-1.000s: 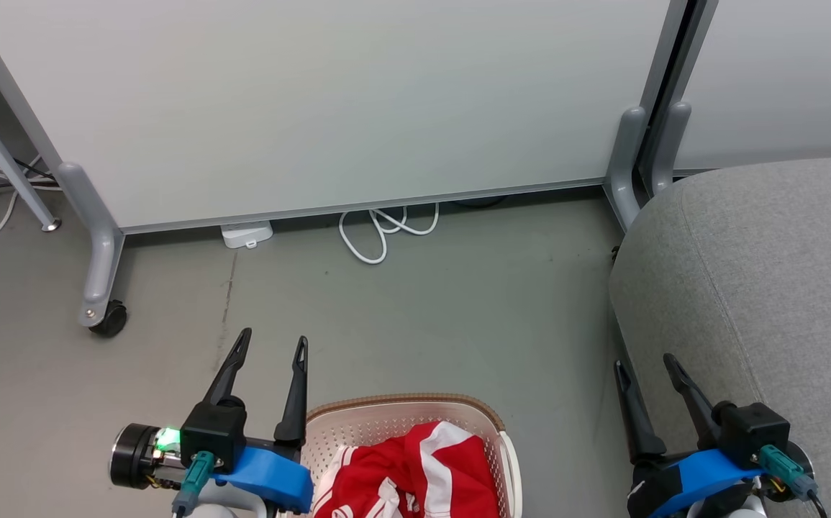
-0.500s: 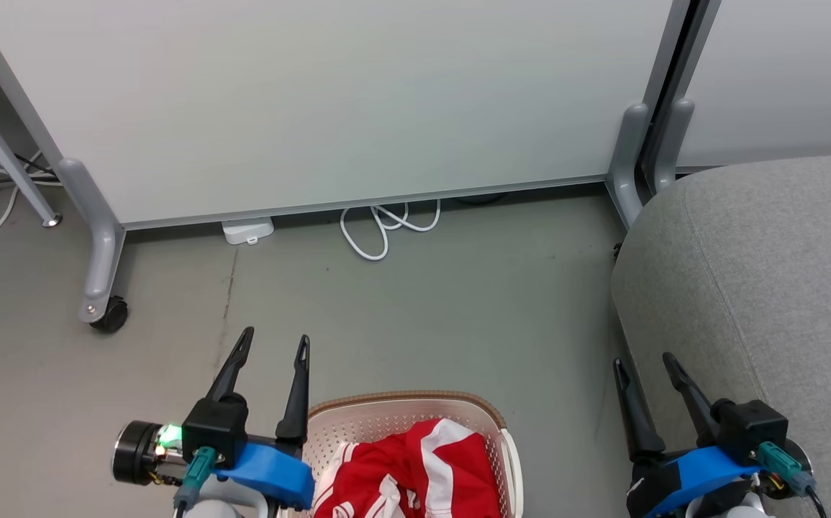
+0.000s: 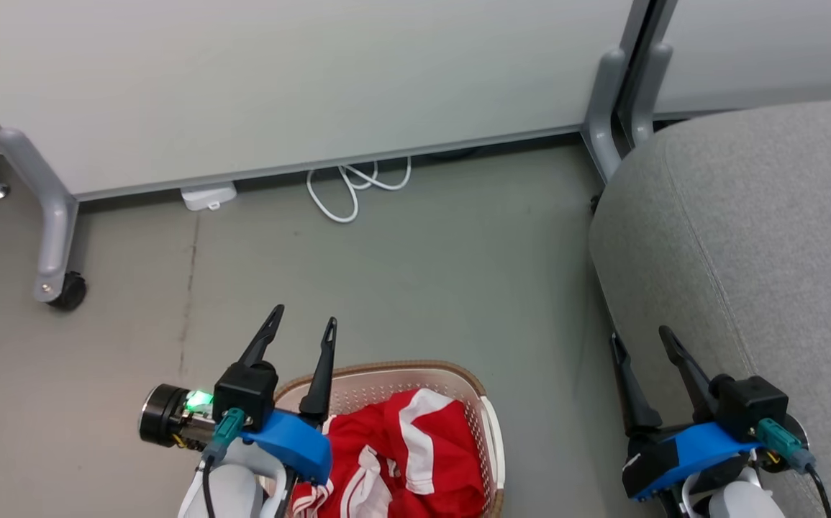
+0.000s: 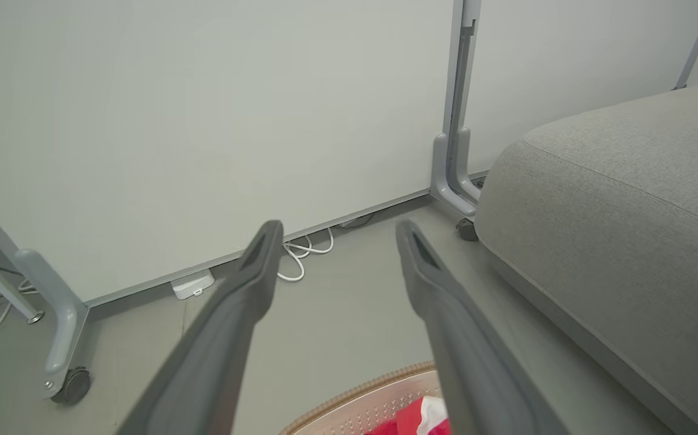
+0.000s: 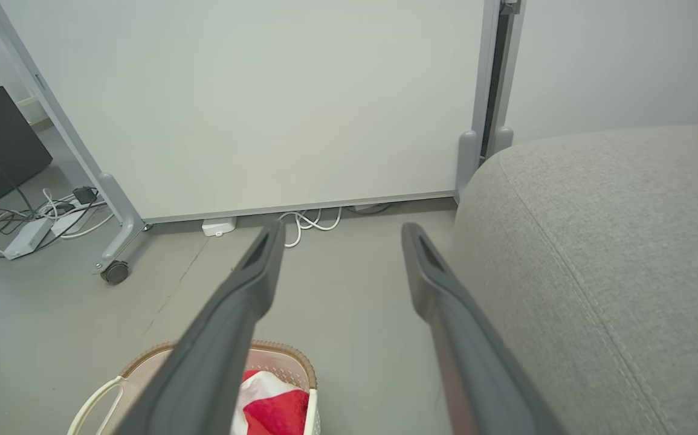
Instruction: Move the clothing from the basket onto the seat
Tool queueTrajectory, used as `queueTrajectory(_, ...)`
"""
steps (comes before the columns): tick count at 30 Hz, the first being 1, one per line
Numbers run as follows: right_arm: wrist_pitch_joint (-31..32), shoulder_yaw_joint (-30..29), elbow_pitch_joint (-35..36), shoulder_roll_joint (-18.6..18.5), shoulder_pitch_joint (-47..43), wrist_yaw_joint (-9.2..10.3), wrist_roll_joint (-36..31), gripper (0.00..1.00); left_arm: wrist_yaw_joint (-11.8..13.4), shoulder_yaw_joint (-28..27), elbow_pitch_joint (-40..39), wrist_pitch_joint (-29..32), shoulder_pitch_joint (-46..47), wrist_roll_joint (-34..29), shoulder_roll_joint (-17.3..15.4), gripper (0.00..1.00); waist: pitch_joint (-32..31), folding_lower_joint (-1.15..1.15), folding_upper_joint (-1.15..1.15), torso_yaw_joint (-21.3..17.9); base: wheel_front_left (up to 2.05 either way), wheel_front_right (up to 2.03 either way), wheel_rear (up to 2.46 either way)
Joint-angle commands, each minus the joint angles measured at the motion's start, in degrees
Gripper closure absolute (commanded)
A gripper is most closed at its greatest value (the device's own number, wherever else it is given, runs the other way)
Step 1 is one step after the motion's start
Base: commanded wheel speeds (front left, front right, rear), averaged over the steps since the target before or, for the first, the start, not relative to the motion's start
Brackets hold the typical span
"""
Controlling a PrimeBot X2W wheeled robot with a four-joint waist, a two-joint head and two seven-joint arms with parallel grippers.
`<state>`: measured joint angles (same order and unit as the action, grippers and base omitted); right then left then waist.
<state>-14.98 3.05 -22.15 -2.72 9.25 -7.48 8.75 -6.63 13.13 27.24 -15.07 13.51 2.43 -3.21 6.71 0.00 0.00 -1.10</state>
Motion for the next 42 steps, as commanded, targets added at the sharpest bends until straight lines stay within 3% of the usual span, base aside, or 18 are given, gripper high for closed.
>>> queueTrajectory(1, -0.3, -0.2, 0.2, -0.3, 1.1, -0.03, -0.1, 0.0, -0.4, 0.6, 1.2, -0.2, 1.9, -0.2, -0.1, 0.0, 1.8, 0.0, 0.0, -1.4, 0.0, 0.0, 0.0)
queueTrajectory(14, -0.3, 0.6, 1.5, -0.3, 5.4, -0.03, 0.2, 0.0, -0.8, 8.0, 13.5, -0.2, 10.8, 0.6, -0.8, 0.0, 10.8, 0.0, 0.0, -5.6, 0.0, 0.0, 0.0)
queueTrajectory(34, -0.3, 0.7, 4.2, -0.3, 13.6, -0.03, -1.7, 0.0, -0.9, 23.3, 39.8, 0.8, 28.0, 9.8, -1.2, 0.0, 27.6, 0.0, 0.0, -9.4, 0.0, 0.0, 0.0)
queueTrajectory(42, -0.3, 0.2, 5.4, -0.4, 15.0, -0.03, -2.1, 0.0, -0.9, 26.4, 44.2, 3.5, 32.9, 13.3, -1.6, 0.0, 32.6, 0.0, 0.0, -10.1, 0.0, 0.0, 0.0)
